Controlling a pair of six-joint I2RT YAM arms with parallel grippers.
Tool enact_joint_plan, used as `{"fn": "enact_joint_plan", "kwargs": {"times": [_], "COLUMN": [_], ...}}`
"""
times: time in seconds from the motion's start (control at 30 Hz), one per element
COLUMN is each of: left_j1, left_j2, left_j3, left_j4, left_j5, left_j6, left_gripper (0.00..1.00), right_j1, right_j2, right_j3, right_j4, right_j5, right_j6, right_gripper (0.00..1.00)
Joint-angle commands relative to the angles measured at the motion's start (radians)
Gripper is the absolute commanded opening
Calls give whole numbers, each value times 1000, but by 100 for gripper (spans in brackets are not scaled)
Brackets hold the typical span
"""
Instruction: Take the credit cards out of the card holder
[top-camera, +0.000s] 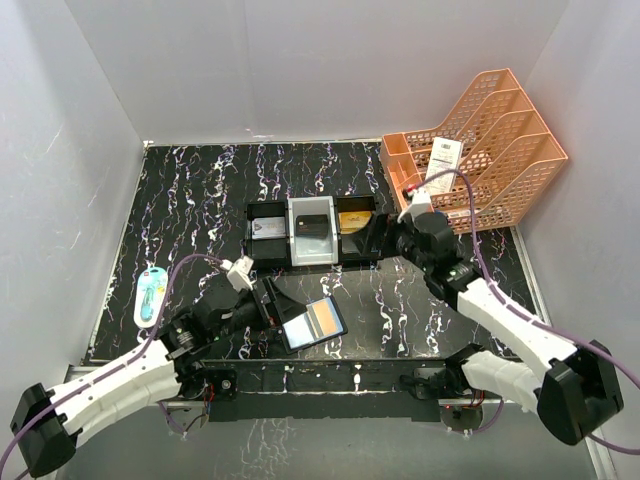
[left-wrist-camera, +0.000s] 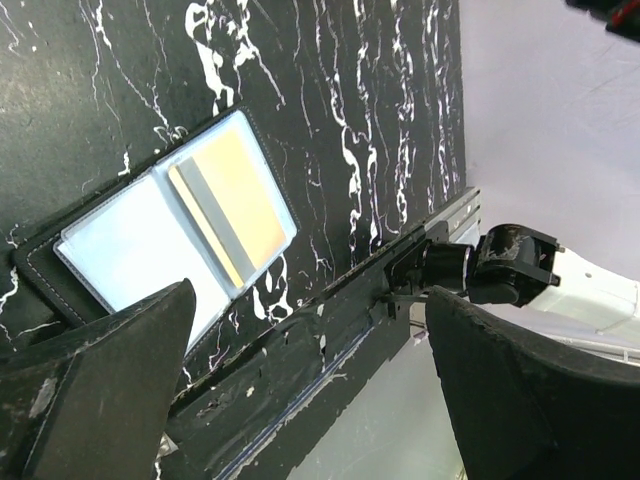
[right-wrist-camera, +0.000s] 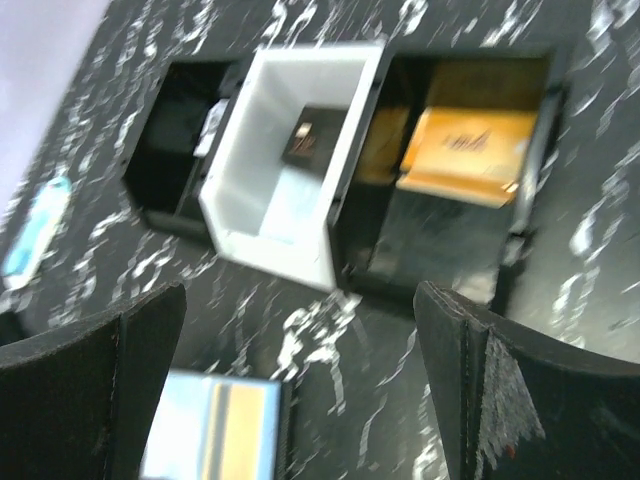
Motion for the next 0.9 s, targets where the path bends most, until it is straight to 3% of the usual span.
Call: {"fn": "enact_joint_plan", "kwargs": {"times": [0.0,0.1,0.2,0.37,0.87], "left_j1": [-4,-11,-43,-103,-159], "left_j2": [90,176,237,331,540], "left_j3": [17,36,55,103,196], "left_j4": [75,118,156,113,-193], "left_j5": [73,104,87,-12,-208], "left_j6": [-20,-15,-12,-17,-68], "left_gripper": [96,94,94,94,84], "right_j1": [-2,-1,0,1,121], "right_j2": [-80,-50,-8,65,207], "right_j3": [-148,-209,-197,-117,-102], "right_j4": [149,254,230,15,-23], "right_j5": [-213,-365,-434,-464,-438], "right_j6": [289,368,362,262,290], "right_gripper": [98,97,96,90,55]}}
